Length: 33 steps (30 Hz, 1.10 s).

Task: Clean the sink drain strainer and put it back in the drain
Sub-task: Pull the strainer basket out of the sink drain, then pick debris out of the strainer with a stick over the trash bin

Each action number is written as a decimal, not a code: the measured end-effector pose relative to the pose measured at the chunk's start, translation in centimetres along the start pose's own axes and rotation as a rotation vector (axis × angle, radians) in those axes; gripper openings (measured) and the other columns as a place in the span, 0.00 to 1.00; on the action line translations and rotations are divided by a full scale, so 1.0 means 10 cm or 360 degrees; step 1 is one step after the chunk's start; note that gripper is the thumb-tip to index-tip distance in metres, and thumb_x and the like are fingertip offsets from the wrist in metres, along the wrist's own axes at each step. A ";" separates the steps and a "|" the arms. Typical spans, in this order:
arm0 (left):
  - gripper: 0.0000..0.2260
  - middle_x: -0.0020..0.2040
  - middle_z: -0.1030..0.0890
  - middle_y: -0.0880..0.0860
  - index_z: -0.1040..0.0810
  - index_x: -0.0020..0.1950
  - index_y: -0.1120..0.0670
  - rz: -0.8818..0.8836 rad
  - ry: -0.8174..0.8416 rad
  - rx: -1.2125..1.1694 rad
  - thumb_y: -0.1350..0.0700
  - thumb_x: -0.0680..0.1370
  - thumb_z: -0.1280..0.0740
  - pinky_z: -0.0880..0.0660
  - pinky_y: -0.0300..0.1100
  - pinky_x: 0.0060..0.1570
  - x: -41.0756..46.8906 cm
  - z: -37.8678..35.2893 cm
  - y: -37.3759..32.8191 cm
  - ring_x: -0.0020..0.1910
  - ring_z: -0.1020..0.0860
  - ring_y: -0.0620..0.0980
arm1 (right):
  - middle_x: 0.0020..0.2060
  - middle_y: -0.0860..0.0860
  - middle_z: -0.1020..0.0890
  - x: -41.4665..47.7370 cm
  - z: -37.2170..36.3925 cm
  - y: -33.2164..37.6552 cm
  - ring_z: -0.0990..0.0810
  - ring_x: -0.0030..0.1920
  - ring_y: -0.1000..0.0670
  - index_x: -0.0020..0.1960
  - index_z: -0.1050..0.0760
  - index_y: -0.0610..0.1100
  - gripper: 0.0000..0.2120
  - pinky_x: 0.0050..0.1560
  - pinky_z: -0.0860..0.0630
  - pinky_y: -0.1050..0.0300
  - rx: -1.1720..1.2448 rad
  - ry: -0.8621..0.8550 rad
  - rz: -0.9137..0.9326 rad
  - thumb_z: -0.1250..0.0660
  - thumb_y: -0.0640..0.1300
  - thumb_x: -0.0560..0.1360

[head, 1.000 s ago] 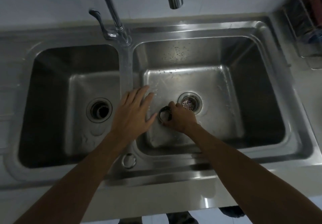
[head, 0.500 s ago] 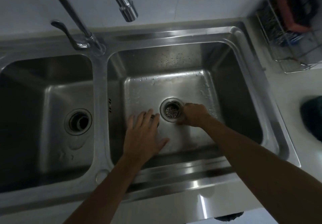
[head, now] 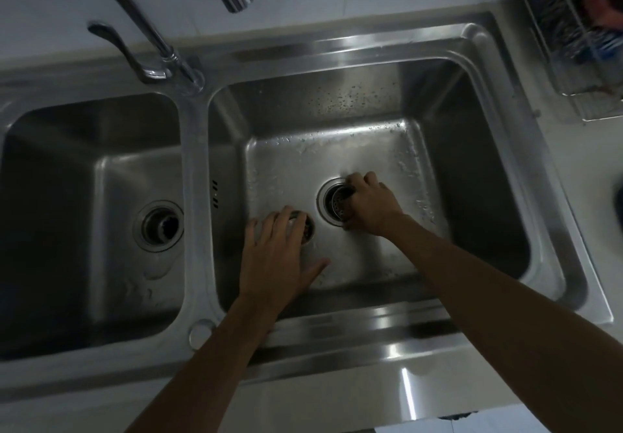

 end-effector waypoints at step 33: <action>0.42 0.79 0.33 0.52 0.35 0.79 0.48 0.0088 -0.0012 -0.0177 0.25 0.72 0.38 0.30 0.55 0.65 -0.45 0.43 0.18 0.74 0.31 0.56 | 0.65 0.42 0.24 -0.61 -0.13 0.40 0.23 0.65 0.38 0.74 0.35 0.41 0.36 0.57 0.22 0.43 0.0222 0.0105 -0.0186 0.24 0.52 0.72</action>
Point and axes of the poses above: each hand's wrist, its own x-axis towards the middle knuckle, its own z-axis out of the back of the hand, y = z × x, the point moved 2 cm from there along x, towards the middle knuckle
